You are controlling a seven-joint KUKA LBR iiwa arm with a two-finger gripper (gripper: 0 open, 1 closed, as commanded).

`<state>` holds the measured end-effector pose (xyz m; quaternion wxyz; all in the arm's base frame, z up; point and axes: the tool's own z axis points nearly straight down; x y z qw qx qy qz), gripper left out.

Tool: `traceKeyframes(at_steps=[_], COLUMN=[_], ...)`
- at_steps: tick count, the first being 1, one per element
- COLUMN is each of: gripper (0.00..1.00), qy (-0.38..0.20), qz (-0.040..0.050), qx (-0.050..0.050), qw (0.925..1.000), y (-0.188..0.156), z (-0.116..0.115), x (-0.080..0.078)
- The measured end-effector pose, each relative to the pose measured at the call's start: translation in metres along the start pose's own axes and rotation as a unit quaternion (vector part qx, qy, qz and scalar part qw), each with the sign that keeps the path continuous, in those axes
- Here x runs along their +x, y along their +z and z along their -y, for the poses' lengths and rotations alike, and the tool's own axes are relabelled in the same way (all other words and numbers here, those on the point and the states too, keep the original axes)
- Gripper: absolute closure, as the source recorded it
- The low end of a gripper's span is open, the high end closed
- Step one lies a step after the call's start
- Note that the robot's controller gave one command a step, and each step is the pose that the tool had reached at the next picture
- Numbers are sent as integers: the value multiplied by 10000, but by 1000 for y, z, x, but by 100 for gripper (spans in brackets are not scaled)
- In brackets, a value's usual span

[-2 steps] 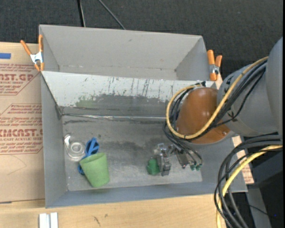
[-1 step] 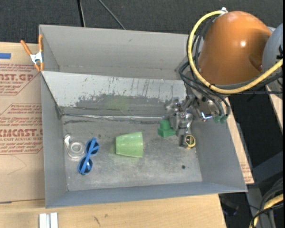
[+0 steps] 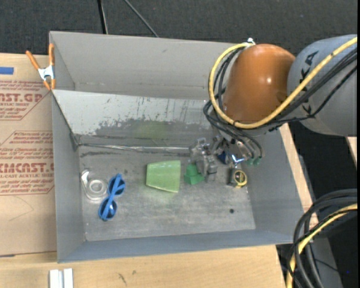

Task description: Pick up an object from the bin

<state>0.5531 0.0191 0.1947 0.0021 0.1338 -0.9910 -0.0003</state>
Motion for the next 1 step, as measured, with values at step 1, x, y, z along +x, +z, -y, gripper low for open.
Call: traceKeyframes(at_steps=[1], gripper=[100], qy=[17], qz=[69], qx=[27], qw=[10000], y=[-91], z=[29], x=[26])
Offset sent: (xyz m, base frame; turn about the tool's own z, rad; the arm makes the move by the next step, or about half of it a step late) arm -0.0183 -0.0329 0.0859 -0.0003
